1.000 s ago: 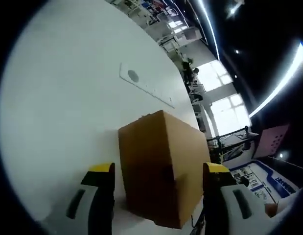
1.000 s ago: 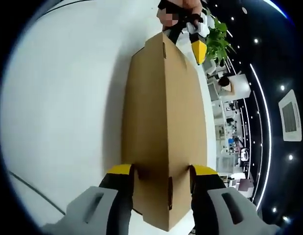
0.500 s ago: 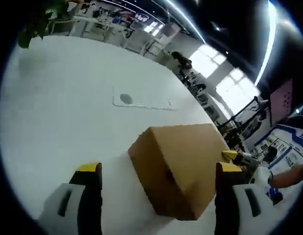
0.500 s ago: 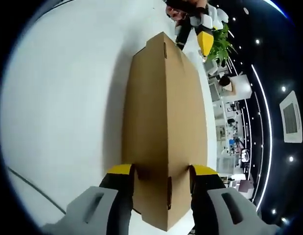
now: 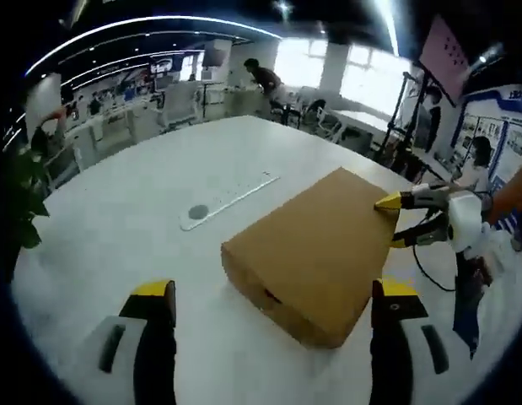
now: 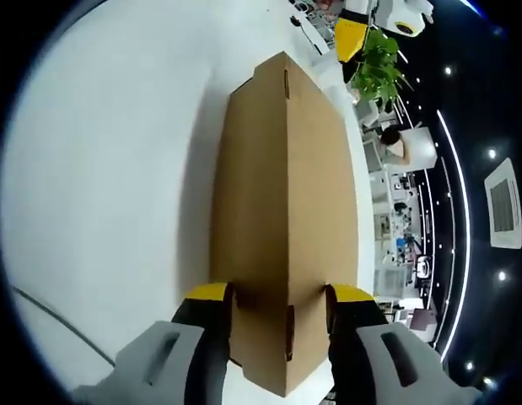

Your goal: Operate the shoe box by opening the lid, removing the specified soft item, and placing it in the target area until the item is outside and the box remains undamaged.

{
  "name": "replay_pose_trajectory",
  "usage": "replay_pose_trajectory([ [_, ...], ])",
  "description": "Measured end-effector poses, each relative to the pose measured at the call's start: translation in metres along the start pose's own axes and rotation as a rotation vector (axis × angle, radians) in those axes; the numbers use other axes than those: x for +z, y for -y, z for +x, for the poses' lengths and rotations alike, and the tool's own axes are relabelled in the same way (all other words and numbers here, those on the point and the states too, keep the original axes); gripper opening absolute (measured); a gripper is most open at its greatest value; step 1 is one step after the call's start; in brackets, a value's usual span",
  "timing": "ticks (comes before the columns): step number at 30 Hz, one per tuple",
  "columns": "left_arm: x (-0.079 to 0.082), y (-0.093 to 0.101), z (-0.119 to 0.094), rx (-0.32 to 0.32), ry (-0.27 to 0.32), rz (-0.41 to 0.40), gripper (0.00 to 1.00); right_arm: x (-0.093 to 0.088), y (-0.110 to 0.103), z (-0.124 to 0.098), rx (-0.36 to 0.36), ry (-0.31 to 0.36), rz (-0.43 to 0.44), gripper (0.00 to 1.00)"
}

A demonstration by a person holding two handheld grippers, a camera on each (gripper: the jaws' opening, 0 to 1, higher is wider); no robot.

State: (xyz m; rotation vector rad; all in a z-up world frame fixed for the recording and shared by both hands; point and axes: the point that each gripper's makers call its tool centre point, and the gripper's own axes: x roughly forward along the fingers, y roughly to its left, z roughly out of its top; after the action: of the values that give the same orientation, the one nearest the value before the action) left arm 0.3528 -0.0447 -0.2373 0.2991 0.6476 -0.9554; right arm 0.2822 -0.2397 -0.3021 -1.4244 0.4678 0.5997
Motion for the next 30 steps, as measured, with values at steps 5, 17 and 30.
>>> replay_pose_trajectory([
  [5,-0.008,0.025,0.002,-0.028,-0.049,0.135,0.93,0.0,0.0,0.001,0.012,-0.001,0.019,0.43],
  [17,-0.016,0.08,0.012,-0.01,-0.104,0.493,0.87,0.0,-0.001,0.0,0.024,-0.003,0.01,0.42],
  [30,-0.032,0.089,0.031,0.268,-0.208,0.838,0.65,0.002,-0.002,-0.001,0.013,0.046,0.021,0.42],
])
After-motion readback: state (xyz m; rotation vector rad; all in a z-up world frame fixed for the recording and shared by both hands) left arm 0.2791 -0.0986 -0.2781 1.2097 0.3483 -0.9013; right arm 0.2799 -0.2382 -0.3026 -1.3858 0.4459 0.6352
